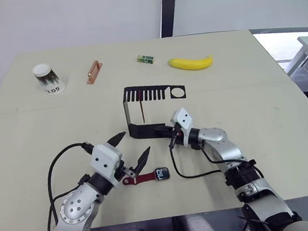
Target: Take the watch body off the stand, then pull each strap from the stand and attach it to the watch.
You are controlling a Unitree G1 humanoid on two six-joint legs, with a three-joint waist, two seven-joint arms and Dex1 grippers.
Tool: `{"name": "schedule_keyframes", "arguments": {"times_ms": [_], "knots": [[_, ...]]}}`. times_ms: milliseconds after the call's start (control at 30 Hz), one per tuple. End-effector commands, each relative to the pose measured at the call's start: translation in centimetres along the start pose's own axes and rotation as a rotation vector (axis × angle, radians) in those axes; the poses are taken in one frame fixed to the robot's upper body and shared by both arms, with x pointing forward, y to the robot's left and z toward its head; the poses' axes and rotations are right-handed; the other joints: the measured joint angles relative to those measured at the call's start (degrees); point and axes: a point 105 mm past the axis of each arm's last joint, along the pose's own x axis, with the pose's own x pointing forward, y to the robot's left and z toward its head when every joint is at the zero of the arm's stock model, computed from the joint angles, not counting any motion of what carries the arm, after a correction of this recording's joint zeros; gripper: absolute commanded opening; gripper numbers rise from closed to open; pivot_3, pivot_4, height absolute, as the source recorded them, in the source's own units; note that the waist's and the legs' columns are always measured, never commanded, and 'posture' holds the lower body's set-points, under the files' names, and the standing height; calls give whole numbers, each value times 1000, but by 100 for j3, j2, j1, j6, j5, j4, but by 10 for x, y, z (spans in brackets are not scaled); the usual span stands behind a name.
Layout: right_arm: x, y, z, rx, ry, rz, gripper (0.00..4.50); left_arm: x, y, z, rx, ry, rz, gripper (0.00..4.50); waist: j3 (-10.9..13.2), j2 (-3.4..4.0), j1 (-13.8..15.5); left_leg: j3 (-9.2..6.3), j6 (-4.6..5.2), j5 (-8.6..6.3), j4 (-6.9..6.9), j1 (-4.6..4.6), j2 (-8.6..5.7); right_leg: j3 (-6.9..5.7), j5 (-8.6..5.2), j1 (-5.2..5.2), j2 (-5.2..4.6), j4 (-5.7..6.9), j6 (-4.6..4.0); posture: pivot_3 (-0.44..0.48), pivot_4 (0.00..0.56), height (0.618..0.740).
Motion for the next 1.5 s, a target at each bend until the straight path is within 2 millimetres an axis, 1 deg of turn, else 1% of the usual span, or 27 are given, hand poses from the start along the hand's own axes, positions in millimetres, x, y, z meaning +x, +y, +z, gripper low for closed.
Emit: {"name": "schedule_keyframes", "arguments": {"times_ms": [33,100,200,233,333,500,633,667,1100,1267,1367,1433,1500], "knots": [[-2,-1,-7,30,16,6,23,8,0,11,16,-38,58,4500,-1,-1,3,0,0,0,0,1,0,0,0,0,0,0,0,0,150,738],[-2,-1,-9,35,22,5,23,13,1,11,8,-43,76,4500,-2,-2,6,0,0,0,0,1,0,-1,0,1,0,0,0,0,150,738],[-2,-2,-8,43,21,4,0,20,0,11,6,-49,92,3677,-3,-2,9,0,0,0,1,2,0,0,0,1,0,1,0,0,150,738],[-2,-2,-8,45,22,6,0,22,2,9,18,-41,109,3264,-3,-2,9,0,0,0,1,2,0,0,0,1,0,1,0,0,150,738],[-1,-1,-9,48,27,13,0,31,-2,7,1,-43,89,3264,-3,-2,12,1,0,1,1,3,0,0,0,2,0,2,0,0,150,738],[-1,2,-9,49,39,34,0,44,3,7,27,-54,132,3264,-4,-1,17,1,0,1,3,3,0,0,0,2,0,3,0,0,150,738],[-1,3,-9,49,47,43,0,55,0,6,20,-62,144,3264,-5,-2,17,1,0,1,3,4,0,0,0,2,-1,5,0,0,150,738],[-1,3,-9,49,48,43,0,58,1,6,4,-70,160,3264,-5,-2,16,1,0,1,3,4,0,-1,0,2,0,5,0,0,150,738],[2,12,-13,59,68,74,0,89,7,14,52,-127,168,3264,-6,-3,24,2,-1,2,3,5,0,-2,0,2,-1,8,1,0,150,738],[2,13,-14,60,68,76,0,95,3,14,39,-135,164,3264,-6,-3,21,2,-2,3,3,6,0,-2,0,2,-1,9,1,0,150,738],[2,13,-14,62,69,76,0,96,4,12,46,-130,172,2375,-6,-3,21,2,-2,3,3,6,0,-2,0,2,-1,9,1,0,150,738],[2,14,-15,63,69,77,0,96,6,11,46,-125,180,1400,-6,-3,22,2,-2,3,3,6,0,-2,0,2,-1,9,1,0,150,738],[2,14,-15,63,70,79,0,96,7,10,50,-123,188,300,-6,-3,23,2,-2,3,3,6,0,-2,0,2,-2,9,1,0,150,738]]}}
